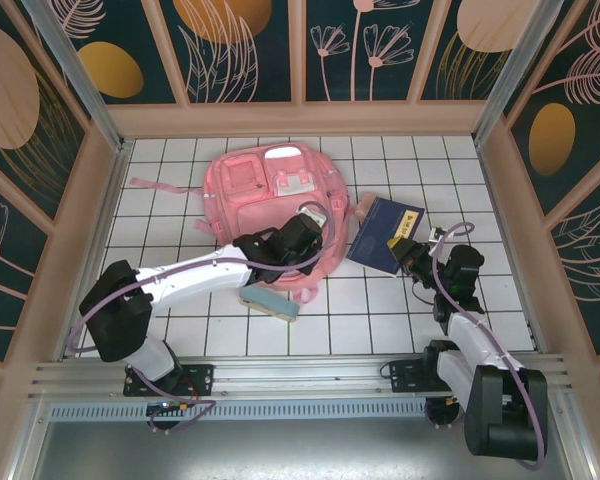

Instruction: Pack books, pencil case, and school supplies into a backpack

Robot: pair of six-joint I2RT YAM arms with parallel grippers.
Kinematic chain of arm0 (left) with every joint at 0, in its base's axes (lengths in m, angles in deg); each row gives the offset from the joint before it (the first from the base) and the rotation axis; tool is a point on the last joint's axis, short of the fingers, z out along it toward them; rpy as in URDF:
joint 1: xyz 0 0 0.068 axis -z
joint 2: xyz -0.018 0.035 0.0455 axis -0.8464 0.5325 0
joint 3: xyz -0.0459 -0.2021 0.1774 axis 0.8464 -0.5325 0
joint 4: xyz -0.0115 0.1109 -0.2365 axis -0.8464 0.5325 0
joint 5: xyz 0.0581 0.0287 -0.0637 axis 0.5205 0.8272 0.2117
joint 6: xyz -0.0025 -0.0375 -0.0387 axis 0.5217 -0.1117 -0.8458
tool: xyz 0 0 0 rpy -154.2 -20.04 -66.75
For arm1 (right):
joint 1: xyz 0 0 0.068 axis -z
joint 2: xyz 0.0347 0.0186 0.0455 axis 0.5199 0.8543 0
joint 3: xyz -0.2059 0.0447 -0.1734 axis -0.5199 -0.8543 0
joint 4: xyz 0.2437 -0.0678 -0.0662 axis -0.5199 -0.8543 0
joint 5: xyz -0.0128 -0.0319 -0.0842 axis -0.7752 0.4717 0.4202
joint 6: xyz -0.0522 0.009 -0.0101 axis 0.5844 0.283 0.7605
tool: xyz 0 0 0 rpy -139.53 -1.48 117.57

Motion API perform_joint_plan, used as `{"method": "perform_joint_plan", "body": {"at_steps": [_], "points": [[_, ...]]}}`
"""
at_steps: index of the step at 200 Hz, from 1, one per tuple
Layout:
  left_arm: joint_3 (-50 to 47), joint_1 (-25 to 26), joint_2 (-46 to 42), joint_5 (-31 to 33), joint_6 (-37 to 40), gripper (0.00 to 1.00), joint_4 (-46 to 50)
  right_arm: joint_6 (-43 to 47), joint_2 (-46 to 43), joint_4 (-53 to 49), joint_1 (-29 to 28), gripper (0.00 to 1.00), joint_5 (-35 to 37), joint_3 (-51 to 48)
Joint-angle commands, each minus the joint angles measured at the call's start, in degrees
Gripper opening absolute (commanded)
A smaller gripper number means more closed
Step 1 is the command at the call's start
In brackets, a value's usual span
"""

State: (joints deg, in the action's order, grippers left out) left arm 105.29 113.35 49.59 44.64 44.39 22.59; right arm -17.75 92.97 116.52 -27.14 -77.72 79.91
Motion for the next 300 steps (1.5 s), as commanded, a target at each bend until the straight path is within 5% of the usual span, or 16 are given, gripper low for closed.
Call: {"method": "perform_joint_plan", "body": {"at_steps": [1, 101, 139, 159, 178, 300], "points": [[-1.5, 0.1, 2.7, -1.4, -0.8, 0.38, 2.4, 0.6, 0.0, 4.4, 0.3, 0.0, -1.6, -0.2], [-0.1, 0.2, 11.8, 4.7, 0.4, 0.33, 4.6, 0.3, -0.2, 4.4, 0.2, 0.0, -1.9, -0.2], [0.1, 0.2, 11.2, 6.7, 0.6, 0.41, 5.1, 0.3, -0.1, 4.6, 0.1, 0.0, -1.9, -0.2], [0.1, 0.2, 11.5, 7.6, 0.6, 0.32, 5.1, 0.3, -0.1, 4.6, 0.0, 0.0, -1.8, -0.3], [0.3, 0.1, 11.4, 8.7, 0.2, 0.0, 5.1, 0.2, -0.2, 4.5, -0.1, 0.0, -1.9, -0.3], [4.6, 0.1, -1.5, 12.6, -1.3, 0.0, 5.4, 0.0, -0.4, 4.9, -2.6, 0.0, -2.0, -0.3]]}}
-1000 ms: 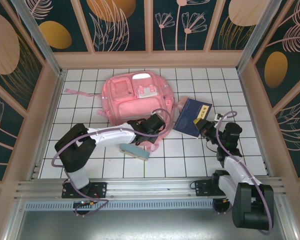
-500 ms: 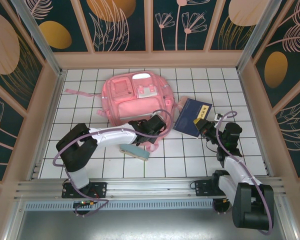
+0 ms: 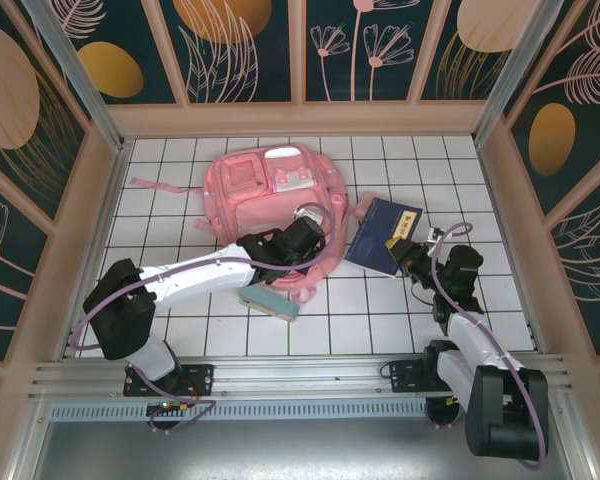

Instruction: Pack books, pencil case, and school supplies into a backpack

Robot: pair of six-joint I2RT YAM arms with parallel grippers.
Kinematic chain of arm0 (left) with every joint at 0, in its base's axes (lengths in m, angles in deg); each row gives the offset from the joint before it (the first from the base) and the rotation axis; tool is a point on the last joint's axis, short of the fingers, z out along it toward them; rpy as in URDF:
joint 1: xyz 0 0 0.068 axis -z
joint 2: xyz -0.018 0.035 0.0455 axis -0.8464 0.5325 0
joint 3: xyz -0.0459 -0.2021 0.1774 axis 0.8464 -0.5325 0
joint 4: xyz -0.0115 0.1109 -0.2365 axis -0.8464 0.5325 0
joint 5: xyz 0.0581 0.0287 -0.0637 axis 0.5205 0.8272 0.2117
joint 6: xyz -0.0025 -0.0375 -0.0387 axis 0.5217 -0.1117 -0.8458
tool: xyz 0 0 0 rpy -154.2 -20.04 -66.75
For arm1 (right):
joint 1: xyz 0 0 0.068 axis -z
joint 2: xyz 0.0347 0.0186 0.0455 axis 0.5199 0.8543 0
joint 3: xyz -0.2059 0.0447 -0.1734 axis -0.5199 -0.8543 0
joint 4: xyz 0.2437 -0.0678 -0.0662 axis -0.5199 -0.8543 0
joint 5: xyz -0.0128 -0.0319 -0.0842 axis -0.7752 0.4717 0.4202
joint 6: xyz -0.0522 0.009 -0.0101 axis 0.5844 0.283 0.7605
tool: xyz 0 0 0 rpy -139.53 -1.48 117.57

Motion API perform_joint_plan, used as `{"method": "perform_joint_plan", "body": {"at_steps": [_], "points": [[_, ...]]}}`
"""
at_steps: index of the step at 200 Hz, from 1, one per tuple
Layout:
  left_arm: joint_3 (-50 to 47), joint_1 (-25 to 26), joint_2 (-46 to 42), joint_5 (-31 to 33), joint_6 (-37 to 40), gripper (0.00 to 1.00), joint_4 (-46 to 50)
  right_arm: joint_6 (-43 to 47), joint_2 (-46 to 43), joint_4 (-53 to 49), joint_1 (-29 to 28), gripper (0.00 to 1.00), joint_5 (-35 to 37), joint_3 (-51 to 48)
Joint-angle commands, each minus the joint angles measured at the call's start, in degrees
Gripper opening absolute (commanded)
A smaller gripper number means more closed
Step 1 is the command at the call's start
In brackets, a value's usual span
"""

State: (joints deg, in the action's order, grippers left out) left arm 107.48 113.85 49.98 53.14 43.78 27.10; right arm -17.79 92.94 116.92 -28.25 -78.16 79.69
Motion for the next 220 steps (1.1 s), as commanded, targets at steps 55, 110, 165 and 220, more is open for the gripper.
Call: {"method": "perform_joint_plan", "body": {"at_steps": [55, 110, 165, 220], "points": [[7.3, -0.5, -4.9, 9.6, -1.5, 0.0, 0.6, -6.4, 7.8, 16.7, -14.3, 0.0, 2.8, -1.7], [10.9, -0.8, -4.4, 11.1, -0.3, 0.0, 0.6, -11.8, 20.1, 26.2, -24.5, 0.0, 6.6, 1.9], [11.7, -1.1, -4.8, 7.6, 0.7, 0.0, 0.5, -10.6, 27.5, 26.0, -26.0, 0.0, 7.3, 10.7], [6.7, -1.4, -1.0, -2.8, 1.5, 0.27, 0.5, -5.3, 27.0, 22.2, -23.6, 0.0, 9.0, 7.8]]}}
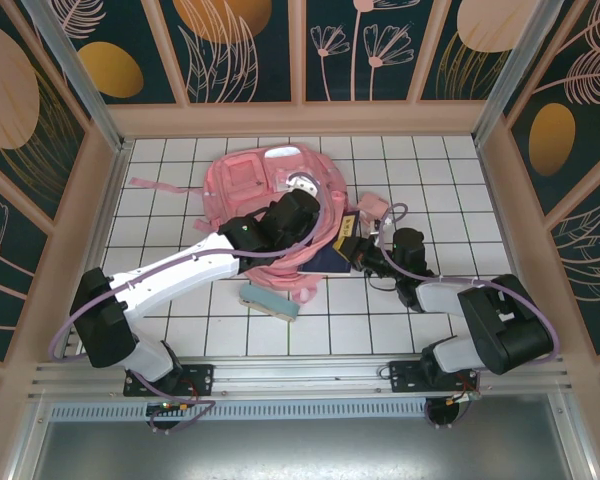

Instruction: Pack books, pencil case, and school supplies into a backpack

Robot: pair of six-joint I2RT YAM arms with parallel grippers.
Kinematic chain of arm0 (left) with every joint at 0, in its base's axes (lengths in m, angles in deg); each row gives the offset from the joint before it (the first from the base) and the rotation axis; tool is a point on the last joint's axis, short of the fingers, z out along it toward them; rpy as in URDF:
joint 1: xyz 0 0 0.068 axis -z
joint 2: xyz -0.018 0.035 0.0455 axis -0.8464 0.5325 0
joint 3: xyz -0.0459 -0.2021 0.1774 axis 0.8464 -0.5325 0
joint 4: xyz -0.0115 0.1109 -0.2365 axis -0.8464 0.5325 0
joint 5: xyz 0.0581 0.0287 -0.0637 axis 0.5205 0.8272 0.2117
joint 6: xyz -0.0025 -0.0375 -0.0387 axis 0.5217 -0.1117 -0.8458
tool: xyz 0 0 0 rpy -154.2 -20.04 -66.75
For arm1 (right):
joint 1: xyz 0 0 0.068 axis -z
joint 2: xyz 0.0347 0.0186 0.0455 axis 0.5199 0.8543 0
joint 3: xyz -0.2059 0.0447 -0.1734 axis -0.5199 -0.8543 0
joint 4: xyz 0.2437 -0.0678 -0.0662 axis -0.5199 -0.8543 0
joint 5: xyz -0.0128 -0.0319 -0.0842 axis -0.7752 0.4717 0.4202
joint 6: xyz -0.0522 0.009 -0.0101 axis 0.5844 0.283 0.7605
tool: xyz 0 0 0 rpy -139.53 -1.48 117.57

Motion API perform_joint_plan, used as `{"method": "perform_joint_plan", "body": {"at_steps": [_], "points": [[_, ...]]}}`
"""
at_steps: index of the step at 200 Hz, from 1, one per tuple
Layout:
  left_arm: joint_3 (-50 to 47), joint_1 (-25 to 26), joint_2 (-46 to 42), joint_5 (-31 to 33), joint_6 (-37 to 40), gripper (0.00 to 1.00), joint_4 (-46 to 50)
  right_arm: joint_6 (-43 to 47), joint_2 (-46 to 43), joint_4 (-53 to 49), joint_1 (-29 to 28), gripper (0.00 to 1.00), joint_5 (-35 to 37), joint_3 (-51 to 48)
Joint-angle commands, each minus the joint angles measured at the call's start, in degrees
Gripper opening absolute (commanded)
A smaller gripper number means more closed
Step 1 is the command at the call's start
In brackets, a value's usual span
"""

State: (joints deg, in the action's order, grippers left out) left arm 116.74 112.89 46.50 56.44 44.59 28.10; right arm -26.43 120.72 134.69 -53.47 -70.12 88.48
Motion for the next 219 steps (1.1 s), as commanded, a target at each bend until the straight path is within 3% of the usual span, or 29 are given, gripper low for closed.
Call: {"method": "perform_joint_plan", "body": {"at_steps": [1, 42, 62, 111, 127, 137, 164, 219], "points": [[-2.7, -0.4, 2.5, -6.2, 0.7, 0.28, -0.6, 3.3, -0.8, 4.5, 1.7, 0.0, 0.9, -1.1], [-9.3, -0.5, 3.8, -15.2, 1.5, 0.47, -4.4, 3.9, -0.4, 4.8, 2.8, 0.0, -0.4, -1.5], [-10.6, -0.5, 5.1, -16.1, 1.5, 0.57, -5.4, 3.5, 0.2, 5.8, 2.7, 0.0, -0.8, -1.4], [-9.6, -0.4, 11.4, -14.8, 2.4, 0.57, -6.2, 3.1, 1.1, 6.8, 2.1, 0.0, -0.9, -1.3], [-9.1, -0.4, 12.9, -13.5, 2.5, 0.53, -6.3, 2.9, 1.3, 7.0, 2.0, 0.0, -0.9, -1.2], [-8.8, -0.4, 13.7, -11.9, 2.2, 0.46, -6.1, 2.9, 1.5, 7.1, 1.9, 0.0, -1.1, -1.1], [-8.0, -0.4, 13.6, -6.8, 1.0, 0.0, -5.9, 2.6, 2.5, 8.0, 1.4, 0.0, -1.0, -0.8], [-4.8, -0.4, 3.3, -3.0, -0.8, 0.0, -4.5, 1.2, 3.4, 13.0, 0.2, 0.0, -0.7, -1.0]]}}
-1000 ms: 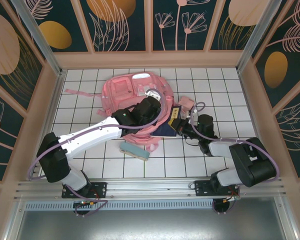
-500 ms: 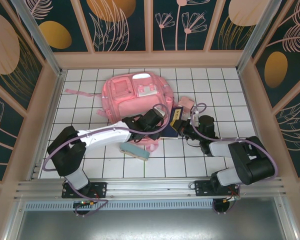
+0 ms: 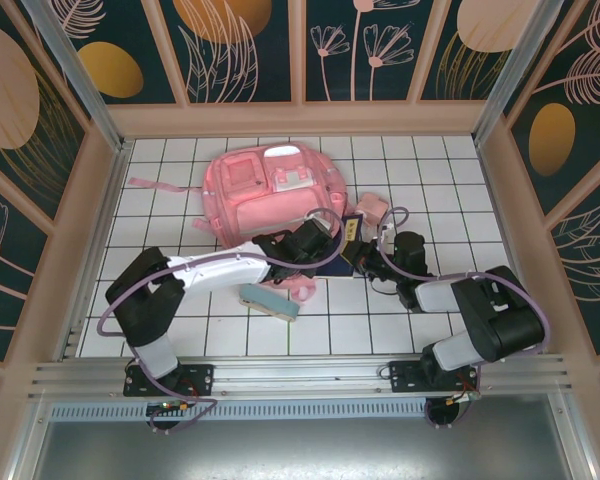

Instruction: Pack books, pencil case, and school supplies into a backpack

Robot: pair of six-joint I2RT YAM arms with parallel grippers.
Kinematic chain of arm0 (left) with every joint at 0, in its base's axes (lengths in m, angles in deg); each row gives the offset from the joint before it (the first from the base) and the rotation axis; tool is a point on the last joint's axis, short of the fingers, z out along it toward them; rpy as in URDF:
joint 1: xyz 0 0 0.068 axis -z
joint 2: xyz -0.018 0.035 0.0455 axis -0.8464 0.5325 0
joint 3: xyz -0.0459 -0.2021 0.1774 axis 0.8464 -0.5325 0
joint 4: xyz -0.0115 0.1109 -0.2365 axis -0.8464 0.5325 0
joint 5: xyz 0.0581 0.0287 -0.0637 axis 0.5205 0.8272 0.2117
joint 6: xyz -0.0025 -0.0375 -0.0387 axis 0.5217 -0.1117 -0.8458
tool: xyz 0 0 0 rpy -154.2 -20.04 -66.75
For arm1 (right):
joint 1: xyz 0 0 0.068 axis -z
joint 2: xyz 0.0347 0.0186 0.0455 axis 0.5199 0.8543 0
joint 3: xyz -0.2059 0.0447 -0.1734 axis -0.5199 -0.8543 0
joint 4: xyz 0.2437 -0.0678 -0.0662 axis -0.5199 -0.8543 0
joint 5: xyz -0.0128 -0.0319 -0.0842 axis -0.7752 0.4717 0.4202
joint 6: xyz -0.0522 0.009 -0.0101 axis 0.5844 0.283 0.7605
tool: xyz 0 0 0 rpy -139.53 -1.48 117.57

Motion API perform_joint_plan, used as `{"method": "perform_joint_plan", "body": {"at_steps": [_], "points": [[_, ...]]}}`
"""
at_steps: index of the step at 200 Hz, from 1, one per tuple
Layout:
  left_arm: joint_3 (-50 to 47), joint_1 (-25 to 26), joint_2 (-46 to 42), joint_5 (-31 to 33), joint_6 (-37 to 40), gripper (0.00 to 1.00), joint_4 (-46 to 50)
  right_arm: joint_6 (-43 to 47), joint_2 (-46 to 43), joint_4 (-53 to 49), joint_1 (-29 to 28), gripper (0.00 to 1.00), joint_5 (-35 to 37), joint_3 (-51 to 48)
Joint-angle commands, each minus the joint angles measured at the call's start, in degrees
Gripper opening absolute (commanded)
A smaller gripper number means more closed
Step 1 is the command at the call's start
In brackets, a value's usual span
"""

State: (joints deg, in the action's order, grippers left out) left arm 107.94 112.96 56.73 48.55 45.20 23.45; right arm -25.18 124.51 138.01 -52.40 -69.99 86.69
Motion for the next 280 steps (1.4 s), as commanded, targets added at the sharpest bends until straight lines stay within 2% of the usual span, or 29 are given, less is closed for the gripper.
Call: {"method": "perform_joint_plan", "body": {"at_steps": [1, 30, 62, 123, 174, 205, 210, 222, 226, 253, 280], "points": [[4.1, -0.5, -7.1, 4.9, -1.4, 0.0, 0.2, -0.1, -0.5, 9.7, -0.9, 0.0, -0.8, 0.8], [6.1, -0.5, -12.2, 5.2, -1.0, 0.0, 0.3, -0.1, -0.8, 12.2, -1.9, 0.0, -0.1, 1.5], [8.1, -0.5, -13.7, 5.2, 0.3, 0.0, -0.2, 0.0, 1.2, 14.3, -3.6, 0.0, 2.1, 4.0], [10.2, -0.6, -12.4, 4.9, 1.5, 0.0, -0.9, -4.3, 15.5, 23.4, -8.2, 0.0, 8.0, 14.0], [9.3, -1.0, -12.9, 3.8, 1.0, 0.0, -2.1, -5.3, 24.5, 19.6, -12.0, 0.0, 14.9, 25.3], [8.4, -1.3, -13.0, 3.1, 0.4, 0.0, -2.9, -5.9, 30.8, 15.5, -12.6, 0.0, 15.3, 33.1], [8.2, -1.4, -13.0, 3.1, 0.3, 0.0, -3.0, -5.9, 31.6, 15.2, -12.7, 0.08, 15.2, 34.0], [7.9, -1.7, -13.0, 2.9, 0.0, 0.0, -3.2, -5.7, 32.7, 13.5, -12.5, 0.39, 14.3, 35.4], [7.8, -1.8, -13.0, 2.9, -0.1, 0.0, -3.2, -5.6, 32.8, 12.9, -12.5, 0.44, 14.0, 35.5], [7.2, -2.9, -12.9, 2.8, -0.8, 0.0, -3.5, -2.6, 28.4, 9.1, -11.9, 0.64, 14.2, 31.5], [6.6, -4.2, -12.3, 1.6, -2.1, 0.0, -4.3, 0.5, 21.5, 4.7, -10.7, 0.76, 14.6, 25.3]]}}
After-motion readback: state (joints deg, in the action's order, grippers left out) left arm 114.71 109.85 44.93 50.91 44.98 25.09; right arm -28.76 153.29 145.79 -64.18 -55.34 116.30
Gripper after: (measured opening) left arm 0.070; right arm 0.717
